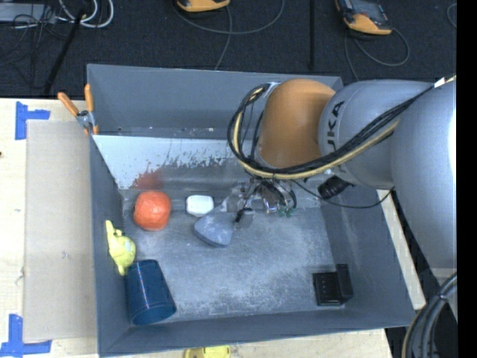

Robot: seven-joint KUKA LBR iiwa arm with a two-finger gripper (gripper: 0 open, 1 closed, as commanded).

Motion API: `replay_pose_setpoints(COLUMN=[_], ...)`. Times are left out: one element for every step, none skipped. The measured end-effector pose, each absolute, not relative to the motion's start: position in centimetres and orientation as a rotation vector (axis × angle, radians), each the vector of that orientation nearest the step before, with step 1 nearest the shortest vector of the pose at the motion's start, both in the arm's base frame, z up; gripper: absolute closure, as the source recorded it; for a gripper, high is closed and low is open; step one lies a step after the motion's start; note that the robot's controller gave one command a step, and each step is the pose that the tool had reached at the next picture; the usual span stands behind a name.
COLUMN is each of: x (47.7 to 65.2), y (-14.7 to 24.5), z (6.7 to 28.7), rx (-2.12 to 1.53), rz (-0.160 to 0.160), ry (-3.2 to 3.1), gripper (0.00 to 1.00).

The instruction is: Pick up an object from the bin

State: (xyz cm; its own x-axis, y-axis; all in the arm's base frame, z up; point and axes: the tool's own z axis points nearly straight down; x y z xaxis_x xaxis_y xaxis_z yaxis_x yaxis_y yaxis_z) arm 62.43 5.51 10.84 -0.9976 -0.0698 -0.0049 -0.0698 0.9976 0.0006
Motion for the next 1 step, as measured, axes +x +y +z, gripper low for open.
replay_pose_setpoints(x=[62.5], y=[5.53], z=[15.95], rx=[-0.112], rz=[0.001], ry=[3.133], gripper=[1.0])
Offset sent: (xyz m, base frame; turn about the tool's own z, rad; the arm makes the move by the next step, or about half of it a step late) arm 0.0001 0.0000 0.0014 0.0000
